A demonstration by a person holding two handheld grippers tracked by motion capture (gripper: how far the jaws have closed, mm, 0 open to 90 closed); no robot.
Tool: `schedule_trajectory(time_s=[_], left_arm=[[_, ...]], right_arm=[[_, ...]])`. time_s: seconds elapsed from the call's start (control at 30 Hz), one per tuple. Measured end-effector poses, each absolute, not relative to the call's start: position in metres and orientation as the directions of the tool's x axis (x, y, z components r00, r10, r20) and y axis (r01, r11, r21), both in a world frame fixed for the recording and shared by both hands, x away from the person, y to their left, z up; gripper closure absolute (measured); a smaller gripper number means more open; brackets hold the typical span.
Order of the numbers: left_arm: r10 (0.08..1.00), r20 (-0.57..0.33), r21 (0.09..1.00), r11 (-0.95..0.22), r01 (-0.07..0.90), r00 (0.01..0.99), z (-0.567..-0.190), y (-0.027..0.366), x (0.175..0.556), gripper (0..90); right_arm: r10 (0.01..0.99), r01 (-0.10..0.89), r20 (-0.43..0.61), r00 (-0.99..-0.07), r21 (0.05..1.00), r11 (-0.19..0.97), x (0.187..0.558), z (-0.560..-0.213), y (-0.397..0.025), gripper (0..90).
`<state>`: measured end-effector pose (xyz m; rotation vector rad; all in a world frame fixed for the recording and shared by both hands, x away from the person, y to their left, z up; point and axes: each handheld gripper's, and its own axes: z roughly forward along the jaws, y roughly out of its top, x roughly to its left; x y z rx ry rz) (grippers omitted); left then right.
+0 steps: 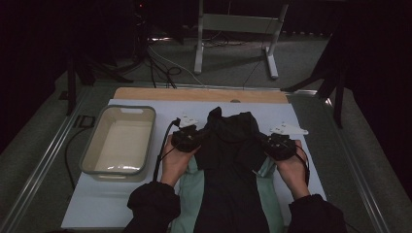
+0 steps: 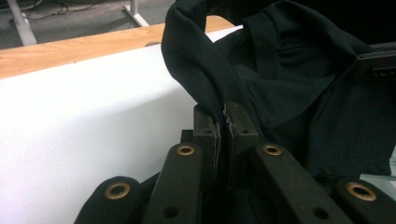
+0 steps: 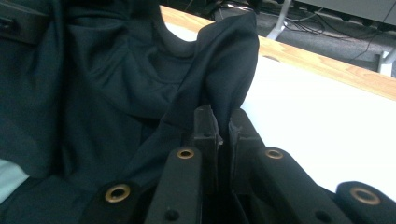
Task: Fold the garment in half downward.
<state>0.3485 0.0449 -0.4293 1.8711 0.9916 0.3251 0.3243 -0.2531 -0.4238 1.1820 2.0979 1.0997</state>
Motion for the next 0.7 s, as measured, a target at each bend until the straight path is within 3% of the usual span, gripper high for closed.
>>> schedule_trajectory(time_s=[0.7], left_arm=[[0.690,-0.181,0.887,-0.194,0.420,0.700,-0.429,0.045,0.294,85.8]], right_arm=[[0.834,0.369,-0.058,-0.548,0.878,0.303,0.265,-0.430,-0.243,84.5]])
